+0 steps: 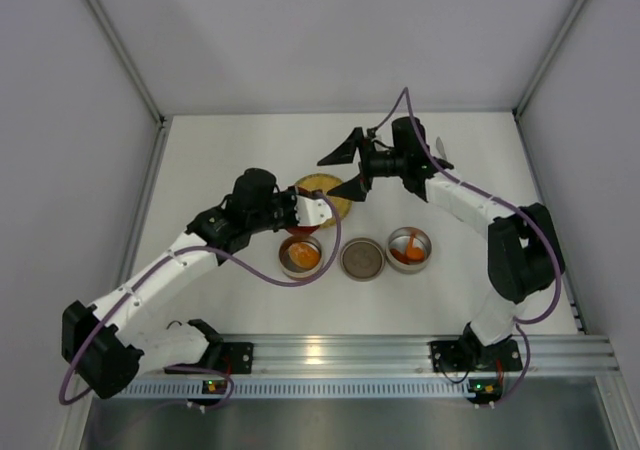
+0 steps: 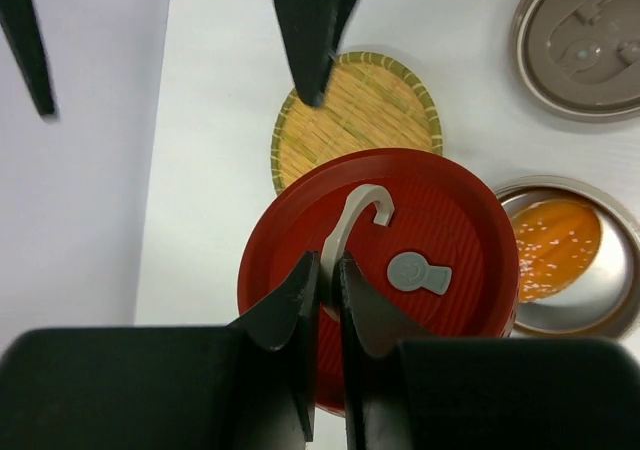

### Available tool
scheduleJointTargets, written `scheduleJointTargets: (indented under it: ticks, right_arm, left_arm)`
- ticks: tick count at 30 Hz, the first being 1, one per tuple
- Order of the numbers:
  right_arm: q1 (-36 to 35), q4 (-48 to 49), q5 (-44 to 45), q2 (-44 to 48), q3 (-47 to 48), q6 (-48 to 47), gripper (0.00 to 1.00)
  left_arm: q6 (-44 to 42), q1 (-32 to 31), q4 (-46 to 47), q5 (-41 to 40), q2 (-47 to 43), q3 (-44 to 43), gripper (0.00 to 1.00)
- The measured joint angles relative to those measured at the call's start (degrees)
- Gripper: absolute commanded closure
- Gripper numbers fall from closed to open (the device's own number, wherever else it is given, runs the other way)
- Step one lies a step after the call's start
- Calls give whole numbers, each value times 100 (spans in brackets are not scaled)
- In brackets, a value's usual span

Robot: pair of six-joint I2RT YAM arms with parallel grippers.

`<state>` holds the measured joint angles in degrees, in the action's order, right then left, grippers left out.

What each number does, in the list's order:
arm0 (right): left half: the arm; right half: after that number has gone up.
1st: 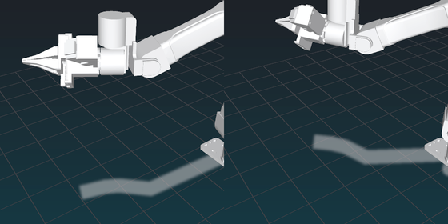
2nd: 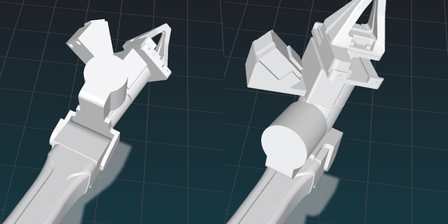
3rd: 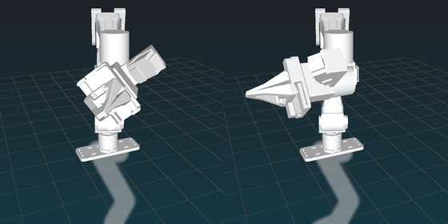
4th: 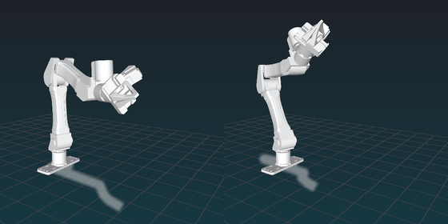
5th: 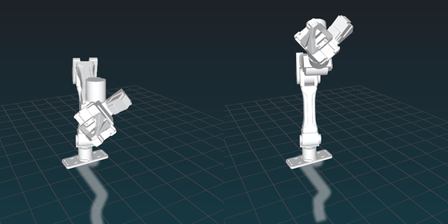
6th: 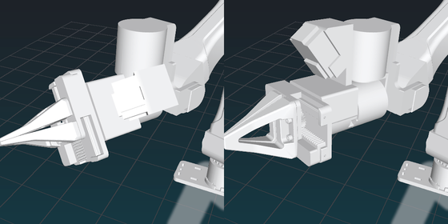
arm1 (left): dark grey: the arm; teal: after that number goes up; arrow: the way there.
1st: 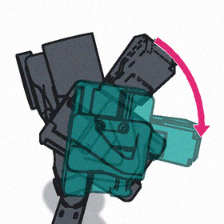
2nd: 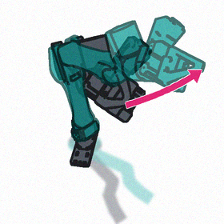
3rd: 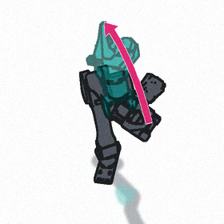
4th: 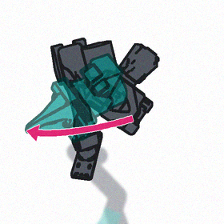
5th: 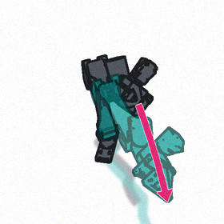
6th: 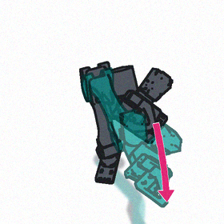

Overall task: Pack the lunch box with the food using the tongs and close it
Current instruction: Close the box lid on the packing box.

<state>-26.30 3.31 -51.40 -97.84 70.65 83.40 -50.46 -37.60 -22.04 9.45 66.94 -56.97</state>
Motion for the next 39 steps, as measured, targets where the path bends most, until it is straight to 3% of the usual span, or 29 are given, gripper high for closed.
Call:
scheduleJointTargets:
  ticks: [11,15,21,30,39]
  right_arm:
    - [1423,-809,-258,177,1174,-1598,9]
    - [1871,-1231,-299,337,1340,-2245,1]
    - [2422,-1740,-487,448,1574,-3239,1]
    - [2693,-2070,-527,638,1578,-3790,1]
    - [2719,-2074,-485,756,1563,-3899,1]
  left_arm:
    - [1635,0,-619,385,-1067,435,100]
    - [2234,44,-592,549,-1080,807,100]
    - [2833,118,-11,546,-955,1344,100]
    - [3265,205,1147,455,-868,2107,100]
    - [3386,269,1674,446,-813,2422,100]
